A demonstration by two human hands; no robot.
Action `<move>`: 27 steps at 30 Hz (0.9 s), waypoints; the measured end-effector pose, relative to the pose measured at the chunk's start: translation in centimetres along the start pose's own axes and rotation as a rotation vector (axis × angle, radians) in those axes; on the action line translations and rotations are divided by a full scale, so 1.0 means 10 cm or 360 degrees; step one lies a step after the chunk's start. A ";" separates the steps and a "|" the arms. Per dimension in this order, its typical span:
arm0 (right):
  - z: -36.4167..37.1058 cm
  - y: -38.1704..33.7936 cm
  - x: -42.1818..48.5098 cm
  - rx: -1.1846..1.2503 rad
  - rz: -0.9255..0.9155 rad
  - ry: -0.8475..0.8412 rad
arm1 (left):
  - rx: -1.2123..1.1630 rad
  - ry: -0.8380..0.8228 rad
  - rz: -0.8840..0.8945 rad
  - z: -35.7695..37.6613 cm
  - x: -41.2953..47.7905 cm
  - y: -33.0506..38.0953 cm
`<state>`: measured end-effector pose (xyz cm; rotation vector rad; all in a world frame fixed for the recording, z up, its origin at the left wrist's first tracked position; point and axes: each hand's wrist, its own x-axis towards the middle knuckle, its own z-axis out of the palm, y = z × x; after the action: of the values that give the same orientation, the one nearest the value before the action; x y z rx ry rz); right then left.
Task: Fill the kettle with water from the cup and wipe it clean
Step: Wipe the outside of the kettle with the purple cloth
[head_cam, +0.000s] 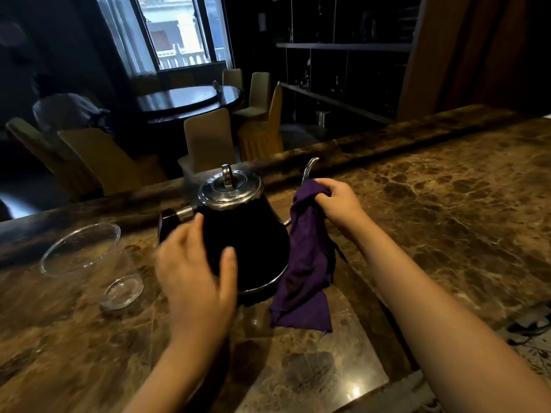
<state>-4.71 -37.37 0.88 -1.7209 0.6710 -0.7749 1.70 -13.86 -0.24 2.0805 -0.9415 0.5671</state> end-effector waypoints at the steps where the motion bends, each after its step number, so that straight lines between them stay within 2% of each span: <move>1: -0.01 0.02 -0.01 -0.0001 0.0004 0.0041 | -0.0069 -0.0151 -0.0028 0.04 -0.05 0.04; 3: -0.04 0.06 -0.06 -0.0027 0.0012 0.0072 | -0.0245 -0.0290 -0.0109 0.11 -0.04 0.06; 9: -0.15 -0.08 -0.16 -0.0061 -0.0009 -0.0116 | -0.0446 -0.0242 -0.0214 0.13 0.08 0.05; 14: -0.15 -0.09 -0.43 -0.0023 0.0026 -0.0088 | -0.0582 -0.0247 -0.0412 0.10 0.33 -0.04; 20: 0.10 -0.16 -1.02 0.0009 -0.0083 0.0022 | -0.0780 -0.0422 -0.0504 0.11 0.78 -0.17; 24: 0.42 -0.22 -1.38 -0.0062 -0.0196 -0.0054 | -0.0784 -0.0586 -0.0569 0.12 1.03 -0.16; 27: 0.68 -0.27 -1.59 -0.0159 -0.0328 -0.0120 | -0.0933 -0.0774 -0.0544 0.15 1.13 -0.16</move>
<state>-9.24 -20.50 -0.59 -1.9222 0.4933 -0.8250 10.14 -19.21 5.42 1.7900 -0.8493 -0.3777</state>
